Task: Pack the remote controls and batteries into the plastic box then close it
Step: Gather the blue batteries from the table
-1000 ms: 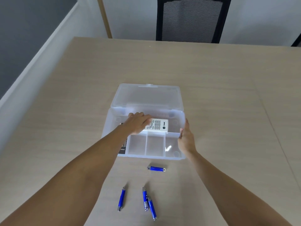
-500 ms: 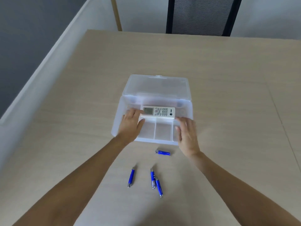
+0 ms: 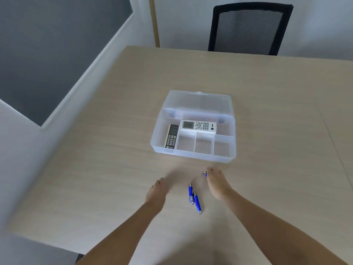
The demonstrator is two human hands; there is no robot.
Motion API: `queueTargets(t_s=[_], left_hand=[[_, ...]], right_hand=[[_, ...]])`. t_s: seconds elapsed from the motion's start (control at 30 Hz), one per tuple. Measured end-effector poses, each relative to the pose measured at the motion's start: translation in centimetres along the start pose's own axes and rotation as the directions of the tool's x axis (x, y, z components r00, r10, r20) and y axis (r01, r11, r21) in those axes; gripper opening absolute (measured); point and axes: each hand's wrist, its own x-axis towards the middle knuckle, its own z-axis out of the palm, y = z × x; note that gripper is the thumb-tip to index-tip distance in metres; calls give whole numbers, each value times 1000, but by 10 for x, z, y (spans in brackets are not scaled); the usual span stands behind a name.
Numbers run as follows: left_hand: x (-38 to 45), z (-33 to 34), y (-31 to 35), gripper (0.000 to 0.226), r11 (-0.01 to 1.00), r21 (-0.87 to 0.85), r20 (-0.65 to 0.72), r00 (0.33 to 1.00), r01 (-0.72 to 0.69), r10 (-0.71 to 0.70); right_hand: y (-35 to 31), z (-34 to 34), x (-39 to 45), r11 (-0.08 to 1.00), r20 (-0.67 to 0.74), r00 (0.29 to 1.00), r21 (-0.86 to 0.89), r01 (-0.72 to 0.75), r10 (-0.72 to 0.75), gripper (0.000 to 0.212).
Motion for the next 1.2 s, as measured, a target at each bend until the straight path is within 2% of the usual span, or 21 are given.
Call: queueTargets(t_s=[0.1,0.17,0.27,0.33,0.4,0.43,0.5,0.53,0.6,0.67,0.7,0.77,0.8,0.87,0.9,0.97,1.03,1.07,1.13,1.2], left_hand=[[4,-10,28,32,975,-221,16,999,31,-29],[9,-11,52,37,958,-284,52,998,37,-23],[14,-4,84,44,936,-339,174,984,94,-35],[19,2,92,48,969,-218,236,970,117,-64],[23,4,86,51,986,-132,224,972,102,-70],[42,4,82,47,983,-149,181,980,106,-79],[54,2,66,37,981,-184,139,989,67,-42],[52,1,57,36,986,-164,104,994,30,-13],[47,9,30,34,997,-19,-67,995,-76,75],[37,17,11,41,984,146,30,995,-99,96],[52,34,-3,50,983,151,57,994,-106,98],[53,37,-11,57,960,216,-11,982,-180,187],[45,22,-7,48,949,217,0,973,-227,233],[45,12,3,24,964,80,-95,961,-253,260],[45,5,11,23,974,-9,-105,969,-225,223],[51,-10,25,23,967,-223,-97,990,-119,99],[56,-26,42,17,920,-388,-62,998,-48,26],[58,-34,50,12,875,-484,2,1000,9,-10],[57,-48,66,14,722,-674,171,984,157,-54],[57,-59,78,15,607,-760,276,961,234,-25]], right_hand=[[-4,-3,-25,920,74,983,347,-185,170,24],[-6,-5,-39,855,128,971,459,-240,204,9],[-21,-3,-61,758,221,954,582,-295,202,23],[-32,3,-64,721,254,946,614,-320,204,32],[-43,1,-61,785,248,950,543,-298,189,27],[-41,0,-41,823,230,955,495,-280,186,21],[-40,-7,-20,889,218,956,374,-266,194,26],[-39,-11,-17,910,206,956,316,-267,209,30],[-31,-11,-13,907,207,948,298,-298,244,34],[-23,-24,-14,880,158,959,385,-280,236,27],[-12,-30,3,828,111,967,500,-256,231,21],[5,-57,33,734,-6,953,639,-230,304,15],[12,-71,45,737,-60,936,635,-231,346,12],[25,-89,70,801,-104,917,531,-276,385,23],[31,-94,80,825,-72,914,463,-325,400,27],[32,-99,94,821,126,915,407,-401,384,27],[29,-102,98,839,310,903,367,-401,296,11],[29,-103,99,853,363,890,335,-401,276,20],[33,-105,99,823,437,838,303,-479,327,36],[41,-100,101,785,467,812,328,-526,349,35]])
